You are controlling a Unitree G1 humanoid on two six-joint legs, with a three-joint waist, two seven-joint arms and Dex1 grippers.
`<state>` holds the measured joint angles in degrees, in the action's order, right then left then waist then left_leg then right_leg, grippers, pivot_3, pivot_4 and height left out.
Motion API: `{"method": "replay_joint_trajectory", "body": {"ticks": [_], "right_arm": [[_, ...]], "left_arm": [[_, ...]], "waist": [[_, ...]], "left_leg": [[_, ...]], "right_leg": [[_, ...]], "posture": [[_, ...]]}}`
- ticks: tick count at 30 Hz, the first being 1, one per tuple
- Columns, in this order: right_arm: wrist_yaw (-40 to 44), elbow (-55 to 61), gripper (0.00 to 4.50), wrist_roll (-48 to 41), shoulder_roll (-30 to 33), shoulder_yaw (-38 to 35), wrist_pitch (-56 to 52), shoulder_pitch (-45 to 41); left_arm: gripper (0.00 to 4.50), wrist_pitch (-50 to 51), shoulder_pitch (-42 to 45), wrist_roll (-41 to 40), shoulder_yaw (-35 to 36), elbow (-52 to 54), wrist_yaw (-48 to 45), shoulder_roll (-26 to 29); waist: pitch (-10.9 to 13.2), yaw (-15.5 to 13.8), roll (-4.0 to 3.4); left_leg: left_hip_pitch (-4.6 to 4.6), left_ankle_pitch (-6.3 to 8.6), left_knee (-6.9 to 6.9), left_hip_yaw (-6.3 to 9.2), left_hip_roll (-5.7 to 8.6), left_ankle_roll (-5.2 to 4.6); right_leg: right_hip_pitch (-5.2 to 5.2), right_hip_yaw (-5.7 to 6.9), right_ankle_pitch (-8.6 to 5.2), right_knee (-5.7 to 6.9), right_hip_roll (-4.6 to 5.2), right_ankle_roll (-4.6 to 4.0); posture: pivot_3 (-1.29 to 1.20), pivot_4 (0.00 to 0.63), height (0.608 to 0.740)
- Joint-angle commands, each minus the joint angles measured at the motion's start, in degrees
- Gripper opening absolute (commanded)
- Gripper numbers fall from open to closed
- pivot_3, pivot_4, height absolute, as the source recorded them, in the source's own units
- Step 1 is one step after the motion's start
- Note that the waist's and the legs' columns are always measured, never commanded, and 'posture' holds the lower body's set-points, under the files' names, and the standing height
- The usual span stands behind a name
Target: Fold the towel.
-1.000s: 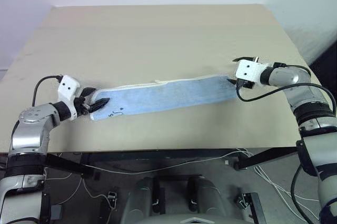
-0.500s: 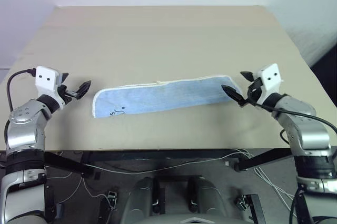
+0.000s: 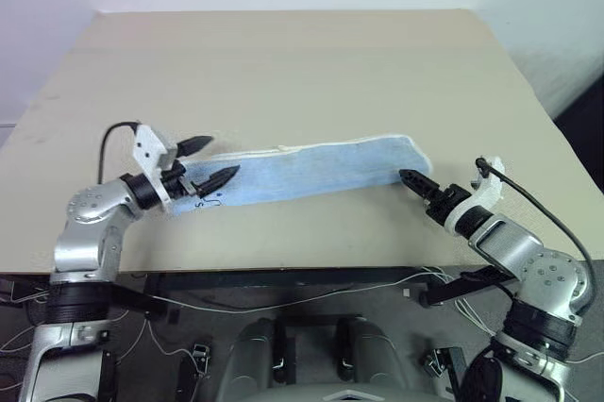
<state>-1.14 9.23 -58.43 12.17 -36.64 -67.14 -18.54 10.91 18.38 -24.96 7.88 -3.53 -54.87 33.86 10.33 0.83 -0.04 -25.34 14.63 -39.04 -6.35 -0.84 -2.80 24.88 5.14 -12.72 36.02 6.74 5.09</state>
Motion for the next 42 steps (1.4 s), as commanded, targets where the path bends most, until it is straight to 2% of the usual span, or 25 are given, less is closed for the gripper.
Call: {"method": "replay_joint_trajectory", "body": {"ticks": [1, 6, 11, 12, 15, 25, 30, 36, 42], "right_arm": [[-5.1, -4.7, 4.44, -3.1, -1.8, -2.3, 1.0, -3.5], [-8.8, -13.5, 4.44, -3.7, -2.8, -3.8, 4.6, -8.6], [-8.8, -19.5, 4.44, -2.8, -2.2, -3.3, 8.1, -11.2], [-8.7, -20.2, 4.28, -2.7, -2.2, -3.2, 8.6, -11.5], [-8.9, -21.6, 3.55, -2.7, -2.3, -2.8, 10.1, -12.2], [-9.7, -20.9, 0.05, -4.6, -2.8, -2.6, 12.6, -11.3], [-9.3, -20.3, 0.02, -4.8, -0.6, -3.0, 13.9, -11.1], [-5.9, -23.7, 0.02, -3.2, 7.4, -3.8, 15.9, -12.2], [3.6, -20.5, 0.02, 4.1, 16.5, 4.2, 17.1, -12.8]], "left_arm": [[4.45, 1.1, -0.9, -1.7, -0.8, 5.0, -0.5, -0.7], [4.45, 2.2, -2.0, -1.9, -1.2, 7.1, 0.1, -1.5], [4.45, 2.7, -3.7, -2.2, -0.9, 9.1, 0.8, -1.8], [4.49, 2.8, -4.1, -2.2, -0.9, 9.5, 0.9, -1.9], [4.50, 3.0, -5.0, -2.4, -0.8, 10.3, 1.6, -2.0], [4.50, 3.0, -5.2, -2.4, -1.5, 10.3, 2.0, -2.3], [4.50, 2.7, -4.9, -2.0, -2.2, 9.7, 2.0, -2.9], [4.50, 2.4, -4.8, -1.6, -2.5, 9.4, 1.9, -3.1], [4.50, 2.2, -4.7, -1.3, -2.5, 8.9, 2.0, -3.2]], "waist": [[0.0, 0.0, 0.01], [0.0, 0.2, 0.04], [-0.2, 0.3, 0.20], [-0.2, 0.3, 0.24], [-0.2, 0.3, 0.26], [-0.3, 0.3, 0.43], [-0.4, 0.1, 0.44], [-0.3, -0.6, 0.29], [-0.1, 0.0, 0.04]], "left_leg": [[0.01, 0.00, 0.00, 0.00, 0.00, -0.01], [0.04, -0.01, -0.01, -0.01, -0.01, -0.04], [0.09, -0.01, -0.01, -0.01, -0.04, -0.04], [0.11, 0.00, -0.01, -0.01, -0.04, -0.04], [0.16, 0.00, 0.00, -0.01, -0.05, -0.04], [0.16, 0.01, 0.01, 0.00, -0.07, -0.03], [0.16, 0.02, 0.02, 0.02, -0.06, -0.04], [0.01, 0.06, 0.01, 0.02, 0.06, -0.11], [-0.07, 0.08, 0.03, -0.01, 0.03, -0.17]], "right_leg": [[-0.01, 0.00, 0.00, 0.01, -0.02, 0.00], [-0.06, 0.00, 0.00, 0.00, -0.09, 0.01], [-0.11, 0.00, 0.00, 0.00, -0.14, 0.02], [-0.13, 0.00, 0.00, -0.01, -0.14, 0.02], [-0.17, 0.00, -0.01, -0.01, -0.14, 0.01], [-0.17, 0.00, -0.01, -0.04, -0.13, 0.01], [-0.17, 0.00, -0.01, -0.06, -0.06, 0.00], [-0.07, 0.01, -0.11, -0.10, 0.07, -0.17], [0.00, 0.01, -0.02, -0.17, 0.02, 0.01]], "posture": [[0.00, 0.150, 0.740], [0.00, 0.150, 0.740], [0.00, 0.150, 0.740], [0.00, 0.150, 0.740], [0.00, 0.150, 0.740], [0.00, 0.150, 0.740], [0.00, 0.150, 0.740], [0.00, 0.150, 0.740], [0.00, 0.150, 0.740]]}}
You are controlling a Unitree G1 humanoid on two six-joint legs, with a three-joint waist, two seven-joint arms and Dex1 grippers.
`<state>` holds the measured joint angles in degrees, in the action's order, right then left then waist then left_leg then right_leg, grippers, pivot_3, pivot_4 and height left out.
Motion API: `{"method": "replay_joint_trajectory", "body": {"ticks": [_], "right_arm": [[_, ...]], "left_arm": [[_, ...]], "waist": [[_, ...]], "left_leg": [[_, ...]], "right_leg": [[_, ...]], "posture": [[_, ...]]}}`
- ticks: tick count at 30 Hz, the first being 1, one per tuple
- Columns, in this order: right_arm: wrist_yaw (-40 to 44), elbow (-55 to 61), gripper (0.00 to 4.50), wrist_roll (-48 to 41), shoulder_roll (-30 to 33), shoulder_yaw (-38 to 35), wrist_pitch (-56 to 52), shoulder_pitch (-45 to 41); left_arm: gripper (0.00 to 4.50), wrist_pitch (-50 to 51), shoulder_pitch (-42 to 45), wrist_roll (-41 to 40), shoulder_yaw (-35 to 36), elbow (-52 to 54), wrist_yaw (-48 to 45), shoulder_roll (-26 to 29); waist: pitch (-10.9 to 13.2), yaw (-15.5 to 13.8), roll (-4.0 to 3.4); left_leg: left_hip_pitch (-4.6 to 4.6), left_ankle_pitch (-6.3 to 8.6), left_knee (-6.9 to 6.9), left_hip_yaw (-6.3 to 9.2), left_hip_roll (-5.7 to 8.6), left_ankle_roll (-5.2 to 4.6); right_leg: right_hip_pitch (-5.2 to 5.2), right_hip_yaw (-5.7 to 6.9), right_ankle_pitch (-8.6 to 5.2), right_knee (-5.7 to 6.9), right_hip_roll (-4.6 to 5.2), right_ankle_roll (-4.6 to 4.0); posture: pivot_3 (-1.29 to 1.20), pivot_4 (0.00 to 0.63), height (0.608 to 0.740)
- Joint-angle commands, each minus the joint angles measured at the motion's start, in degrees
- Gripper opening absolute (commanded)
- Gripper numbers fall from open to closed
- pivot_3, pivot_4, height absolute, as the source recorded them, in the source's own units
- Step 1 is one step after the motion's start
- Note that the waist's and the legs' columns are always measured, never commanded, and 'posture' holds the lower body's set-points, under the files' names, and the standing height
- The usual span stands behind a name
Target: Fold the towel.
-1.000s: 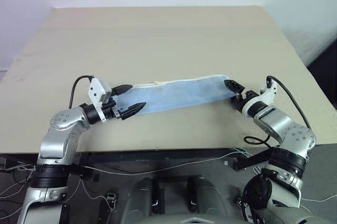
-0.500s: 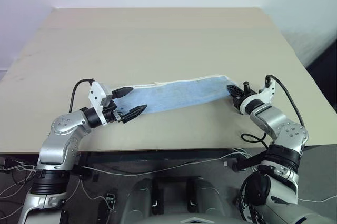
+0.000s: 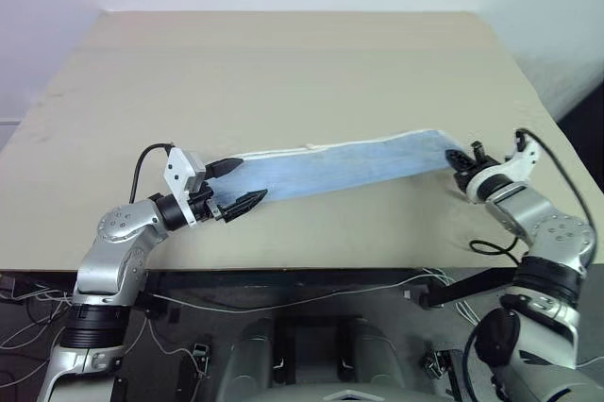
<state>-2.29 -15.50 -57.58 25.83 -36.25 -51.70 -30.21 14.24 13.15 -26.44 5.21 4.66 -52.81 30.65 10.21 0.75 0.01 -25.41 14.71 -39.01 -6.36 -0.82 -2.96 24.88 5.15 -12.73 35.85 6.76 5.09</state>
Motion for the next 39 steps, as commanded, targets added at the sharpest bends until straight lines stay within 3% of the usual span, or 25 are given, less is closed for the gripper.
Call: {"method": "replay_joint_trajectory", "body": {"ticks": [1, 11, 17, 29, 32, 39], "right_arm": [[6.5, 5.8, 0.02, 4.7, 3.8, 6.0, 2.0, -1.1], [23.8, 25.2, 0.02, 17.5, 9.4, 28.5, 6.4, -0.1], [30.4, 31.9, 0.02, 31.4, 11.7, 46.0, 11.7, 2.7], [33.7, 28.8, 0.02, 40.7, 8.1, 50.0, 14.7, 4.7], [34.8, 29.2, 0.61, 41.2, 7.9, 49.9, 14.3, 5.7], [38.8, 34.8, 3.04, 36.9, 8.6, 44.7, 14.1, 8.4]], "left_arm": [[4.50, -1.2, 0.5, 0.2, 0.1, 0.6, -0.1, -0.1], [4.50, -1.2, 0.6, 0.7, -0.3, 0.5, -0.1, -0.7], [4.50, -1.1, 0.1, 1.0, -0.9, 1.2, 0.5, -1.9], [4.50, -0.6, -2.0, 0.3, -1.1, 3.3, 1.6, -2.3], [4.50, -0.3, -2.3, 0.2, -1.1, 3.7, 1.7, -2.2], [4.50, 1.4, -4.2, -1.6, -0.4, 5.8, 2.4, -2.5]], "waist": [[0.0, 0.2, -0.05], [0.1, -0.1, -0.09], [0.1, -0.2, -0.07], [0.1, -0.2, -0.07], [0.1, -0.1, -0.07], [0.1, -0.1, -0.07]], "left_leg": [[0.00, 0.00, 0.01, 0.00, -0.01, 0.00], [-0.03, 0.00, 0.03, -0.01, -0.04, 0.00], [-0.07, 0.02, 0.02, 0.01, -0.03, -0.01], [-0.10, 0.02, 0.03, 0.02, -0.06, 0.02], [-0.10, 0.03, 0.04, 0.02, -0.06, 0.02], [-0.10, 0.04, 0.06, 0.03, -0.07, 0.03]], "right_leg": [[0.01, 0.00, 0.00, 0.00, -0.01, 0.00], [0.08, 0.00, -0.01, -0.01, -0.02, 0.02], [0.04, 0.02, -0.05, -0.21, 0.02, -0.06], [0.03, 0.03, -0.05, -0.32, 0.05, -0.09], [0.02, 0.02, -0.05, -0.33, 0.06, -0.11], [0.03, 0.02, -0.08, -0.37, 0.08, -0.18]], "posture": [[0.00, 0.150, 0.740], [0.00, 0.150, 0.740], [0.00, 0.150, 0.740], [0.00, 0.150, 0.740], [0.00, 0.150, 0.740], [0.00, 0.150, 0.740]]}}
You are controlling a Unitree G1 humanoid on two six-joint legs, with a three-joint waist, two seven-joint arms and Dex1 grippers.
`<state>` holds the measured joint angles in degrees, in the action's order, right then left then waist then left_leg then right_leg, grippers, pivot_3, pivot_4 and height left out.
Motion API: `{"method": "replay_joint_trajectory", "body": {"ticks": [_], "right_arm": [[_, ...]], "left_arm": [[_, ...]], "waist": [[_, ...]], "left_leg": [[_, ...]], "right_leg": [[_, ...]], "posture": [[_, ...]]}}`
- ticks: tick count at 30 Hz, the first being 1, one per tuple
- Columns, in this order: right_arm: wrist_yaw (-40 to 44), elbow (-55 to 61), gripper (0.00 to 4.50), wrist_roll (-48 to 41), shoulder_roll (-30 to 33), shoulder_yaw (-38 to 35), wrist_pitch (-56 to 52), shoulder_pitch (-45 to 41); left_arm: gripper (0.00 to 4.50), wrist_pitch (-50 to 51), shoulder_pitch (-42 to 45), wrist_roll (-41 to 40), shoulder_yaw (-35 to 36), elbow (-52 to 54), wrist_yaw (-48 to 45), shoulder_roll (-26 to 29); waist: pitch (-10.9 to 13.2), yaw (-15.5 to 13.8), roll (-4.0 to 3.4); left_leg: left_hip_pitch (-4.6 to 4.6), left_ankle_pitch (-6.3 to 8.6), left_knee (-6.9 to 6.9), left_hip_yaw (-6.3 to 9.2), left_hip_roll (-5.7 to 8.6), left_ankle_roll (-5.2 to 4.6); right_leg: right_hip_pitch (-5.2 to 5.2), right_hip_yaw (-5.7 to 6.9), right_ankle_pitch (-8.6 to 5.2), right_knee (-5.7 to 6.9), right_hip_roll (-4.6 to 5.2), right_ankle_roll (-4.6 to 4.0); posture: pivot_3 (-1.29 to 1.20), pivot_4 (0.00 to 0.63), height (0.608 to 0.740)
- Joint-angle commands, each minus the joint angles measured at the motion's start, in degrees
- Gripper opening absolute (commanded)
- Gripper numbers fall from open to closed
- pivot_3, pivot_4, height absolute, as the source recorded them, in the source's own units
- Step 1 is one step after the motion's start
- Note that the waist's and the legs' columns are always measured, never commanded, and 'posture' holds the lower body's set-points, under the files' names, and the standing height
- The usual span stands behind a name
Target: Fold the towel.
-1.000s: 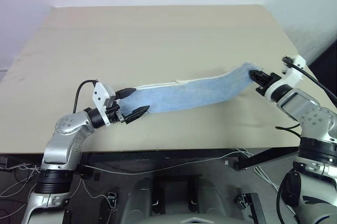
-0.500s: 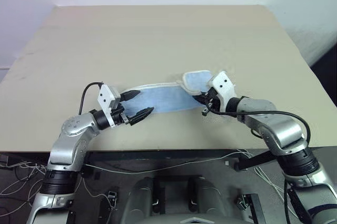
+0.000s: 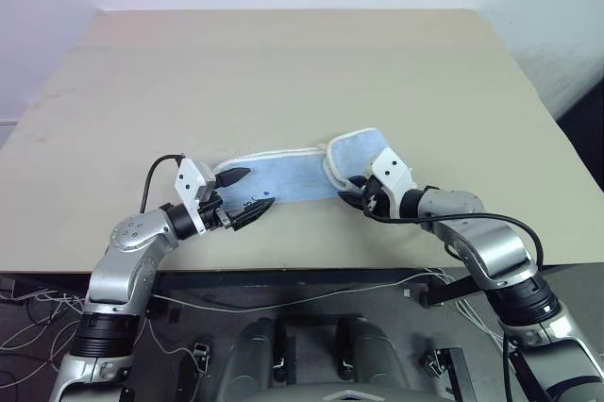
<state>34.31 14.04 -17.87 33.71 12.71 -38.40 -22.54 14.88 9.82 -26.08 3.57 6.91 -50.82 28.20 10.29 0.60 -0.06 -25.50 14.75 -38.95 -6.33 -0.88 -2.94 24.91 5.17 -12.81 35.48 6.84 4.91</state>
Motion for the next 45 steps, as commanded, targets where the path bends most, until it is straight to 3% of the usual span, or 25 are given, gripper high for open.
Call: {"method": "replay_joint_trajectory", "body": {"ticks": [1, 5, 6, 9, 16, 25, 29, 37, 45], "right_arm": [[3.1, 6.4, 3.34, -3.6, 1.2, -5.2, 1.0, 1.5], [5.5, 8.2, 3.34, -6.9, 1.8, -10.4, 1.7, 3.0], [5.6, 7.7, 3.13, -7.5, 1.4, -11.6, 1.9, 2.8], [3.0, 1.1, 2.33, -8.7, -2.1, -15.5, 2.3, -1.3], [2.7, -21.7, 0.02, -2.6, -9.7, -12.8, 12.8, -8.9], [4.0, -38.5, 0.02, 5.2, -14.5, -8.4, 24.0, -9.6], [3.6, -35.4, 0.02, 2.5, -14.9, -12.1, 22.7, -11.3], [2.1, -29.5, 0.02, 1.5, -12.0, -16.5, 21.5, -12.7], [-0.2, -26.5, 0.02, 0.9, -12.3, -18.1, 20.2, -12.3]], "left_arm": [[4.50, 1.3, -1.4, -2.7, 1.4, 4.3, 0.7, -0.2], [4.50, 4.1, -4.6, -6.5, 2.7, 8.3, 2.6, -1.2], [4.50, 4.7, -5.4, -7.3, 3.0, 9.1, 3.0, -1.4], [4.50, 7.3, -8.2, -10.9, 4.3, 12.6, 6.5, -3.6], [4.50, 15.7, -15.3, -24.4, 7.0, 23.2, 18.2, -10.0], [4.50, 20.5, -21.0, -31.2, 6.6, 28.8, 32.5, -14.1], [4.50, 22.4, -22.3, -33.9, 6.7, 29.2, 40.5, -16.4], [4.50, 19.2, -18.7, -51.0, 13.6, 22.9, 62.0, -25.0], [4.50, 18.4, -9.8, -56.6, 14.9, 17.3, 73.8, -24.5]], "waist": [[0.0, 0.0, 0.00], [0.0, 0.0, 0.00], [0.0, 0.0, 0.00], [0.0, 0.1, 0.00], [0.0, 0.2, 0.01], [0.0, 0.2, 0.03], [0.0, 0.2, 0.02], [0.0, -0.1, 0.00], [0.0, 0.0, 0.00]], "left_leg": [[0.00, 0.00, 0.01, 0.00, 0.00, 0.00], [0.01, 0.09, 0.02, 0.04, 0.00, 0.12], [0.01, 0.10, 0.02, 0.04, -0.01, 0.13], [0.02, 0.10, 0.02, 0.06, -0.02, 0.14], [0.02, 0.00, 0.05, 0.07, -0.01, 0.02], [0.16, -0.01, 0.00, 0.07, 0.02, -0.02], [0.20, 0.00, 0.00, 0.09, 0.01, 0.00], [0.12, 0.09, 0.00, 0.17, 0.02, 0.15], [0.14, -0.02, -0.01, 0.16, 0.02, 0.00]], "right_leg": [[-0.01, 0.00, 0.01, -0.01, 0.00, 0.01], [-0.05, 0.01, 0.00, -0.10, 0.01, -0.02], [-0.05, 0.01, 0.01, -0.12, 0.01, -0.03], [-0.07, 0.01, 0.01, -0.13, 0.00, -0.04], [-0.11, 0.01, 0.04, -0.14, -0.02, -0.04], [-0.27, 0.07, 0.06, -0.14, -0.13, -0.02], [-0.32, 0.07, 0.03, -0.14, -0.09, -0.06], [-0.25, 0.05, 0.04, -0.17, 0.00, -0.09], [-0.31, 0.12, 0.07, -0.17, -0.07, -0.06]], "posture": [[0.00, 0.150, 0.740], [0.00, 0.150, 0.740], [0.00, 0.150, 0.740], [0.00, 0.150, 0.740], [0.00, 0.150, 0.740], [0.00, 0.150, 0.740], [0.00, 0.150, 0.740], [0.00, 0.150, 0.740], [0.00, 0.150, 0.740]]}}
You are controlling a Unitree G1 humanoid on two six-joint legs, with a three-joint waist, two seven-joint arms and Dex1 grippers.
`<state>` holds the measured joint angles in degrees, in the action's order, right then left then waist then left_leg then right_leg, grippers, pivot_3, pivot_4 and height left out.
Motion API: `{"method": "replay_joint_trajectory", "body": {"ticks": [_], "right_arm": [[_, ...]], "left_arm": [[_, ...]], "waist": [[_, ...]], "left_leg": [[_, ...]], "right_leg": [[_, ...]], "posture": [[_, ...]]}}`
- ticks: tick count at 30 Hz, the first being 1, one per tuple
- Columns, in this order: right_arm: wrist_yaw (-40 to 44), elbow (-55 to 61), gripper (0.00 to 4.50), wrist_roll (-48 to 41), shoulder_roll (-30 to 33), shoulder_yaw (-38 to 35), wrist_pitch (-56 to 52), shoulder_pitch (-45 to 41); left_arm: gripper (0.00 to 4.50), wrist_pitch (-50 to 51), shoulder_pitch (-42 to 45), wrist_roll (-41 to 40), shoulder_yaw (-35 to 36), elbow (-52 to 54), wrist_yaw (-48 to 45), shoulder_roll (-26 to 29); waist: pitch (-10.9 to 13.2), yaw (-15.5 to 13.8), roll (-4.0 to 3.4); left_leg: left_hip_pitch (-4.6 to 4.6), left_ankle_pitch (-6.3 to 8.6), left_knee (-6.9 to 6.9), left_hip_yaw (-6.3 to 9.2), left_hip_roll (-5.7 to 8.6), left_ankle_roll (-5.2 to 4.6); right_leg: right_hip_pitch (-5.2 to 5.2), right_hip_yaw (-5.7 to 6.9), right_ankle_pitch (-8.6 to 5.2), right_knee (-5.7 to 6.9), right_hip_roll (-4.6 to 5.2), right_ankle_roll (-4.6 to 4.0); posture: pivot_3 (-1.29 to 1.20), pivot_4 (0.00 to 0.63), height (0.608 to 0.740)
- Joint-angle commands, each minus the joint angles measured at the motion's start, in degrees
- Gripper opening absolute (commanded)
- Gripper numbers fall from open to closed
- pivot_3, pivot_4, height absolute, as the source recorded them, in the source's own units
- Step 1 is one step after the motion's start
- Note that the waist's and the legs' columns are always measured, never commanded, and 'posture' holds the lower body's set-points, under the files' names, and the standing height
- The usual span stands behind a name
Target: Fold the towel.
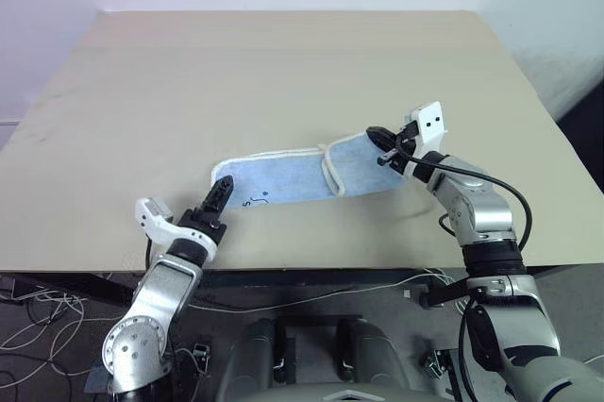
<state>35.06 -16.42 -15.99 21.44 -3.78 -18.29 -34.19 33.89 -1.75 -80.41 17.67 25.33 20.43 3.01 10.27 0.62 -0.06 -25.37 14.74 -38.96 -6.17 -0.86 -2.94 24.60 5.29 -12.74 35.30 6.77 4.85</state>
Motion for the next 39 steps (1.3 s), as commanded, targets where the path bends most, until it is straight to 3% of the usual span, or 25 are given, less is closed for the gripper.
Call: {"method": "replay_joint_trajectory", "body": {"ticks": [1, 10, 15, 21, 28, 37, 39], "right_arm": [[-1.2, 4.4, 0.02, -1.2, -0.1, -1.8, -0.1, -0.6], [-2.8, 7.7, 0.02, -1.5, 0.3, -2.5, -1.3, 1.6], [-3.0, 8.3, 0.02, -1.5, 0.5, -2.5, -2.3, 2.8], [-2.0, 6.5, 0.02, -0.9, 0.5, -1.3, -2.6, 2.0], [-1.3, 5.2, 0.02, -0.8, -1.4, 0.3, -2.4, 0.2], [-2.1, 7.1, 0.02, -1.3, -1.5, -0.6, -2.5, 1.0], [-2.5, 7.8, 0.00, -1.5, -1.3, -1.0, -2.6, 1.4]], "left_arm": [[4.50, -0.2, 2.5, -2.9, 0.5, -1.4, 3.2, 1.0], [4.50, 1.3, -0.9, -4.5, -0.2, 0.6, -1.3, 4.5], [4.50, 2.2, -9.3, -10.5, 1.1, 5.3, -7.0, 7.6], [4.50, 1.0, -14.5, -14.5, 0.6, 6.9, -4.3, 9.8], [4.50, -1.1, -9.5, -14.0, -3.7, 4.8, 4.6, 8.5], [4.50, -2.4, -1.2, -14.0, -5.4, -1.1, 7.0, 6.7], [4.11, -2.2, -0.7, -14.1, -5.3, -1.8, 6.9, 6.7]], "waist": [[0.0, -0.1, 0.00], [0.0, 0.1, -0.01], [0.0, 0.2, -0.01], [0.0, 0.0, -0.03], [0.0, -0.2, -0.10], [0.0, -1.3, -0.11], [0.0, -1.3, -0.11]], "left_leg": [[0.00, 0.00, 0.00, 0.00, 0.00, 0.00], [0.00, 0.00, 0.00, 0.00, 0.03, 0.01], [-0.01, 0.09, 0.03, 0.00, 0.00, 0.17], [-0.02, 0.11, 0.05, 0.03, -0.02, 0.19], [0.00, 0.09, 0.13, 0.05, -0.02, 0.24], [-0.02, 0.08, 0.13, 0.04, 0.02, 0.24], [-0.02, 0.08, 0.13, 0.04, 0.02, 0.24]], "right_leg": [[0.00, 0.01, 0.00, 0.00, -0.01, 0.01], [-0.01, 0.05, 0.03, 0.00, -0.07, 0.05], [0.03, 0.04, -0.03, -0.03, -0.01, -0.04], [0.05, 0.03, -0.03, -0.14, 0.05, -0.11], [0.04, -0.02, 0.01, -0.17, 0.07, -0.18], [0.03, 0.01, 0.04, -0.19, 0.07, -0.23], [0.03, 0.03, 0.04, -0.20, 0.06, -0.23]], "posture": [[0.00, 0.150, 0.740], [0.00, 0.150, 0.740], [0.00, 0.150, 0.740], [0.00, 0.150, 0.740], [0.00, 0.150, 0.740], [0.00, 0.150, 0.740], [0.00, 0.150, 0.740]]}}
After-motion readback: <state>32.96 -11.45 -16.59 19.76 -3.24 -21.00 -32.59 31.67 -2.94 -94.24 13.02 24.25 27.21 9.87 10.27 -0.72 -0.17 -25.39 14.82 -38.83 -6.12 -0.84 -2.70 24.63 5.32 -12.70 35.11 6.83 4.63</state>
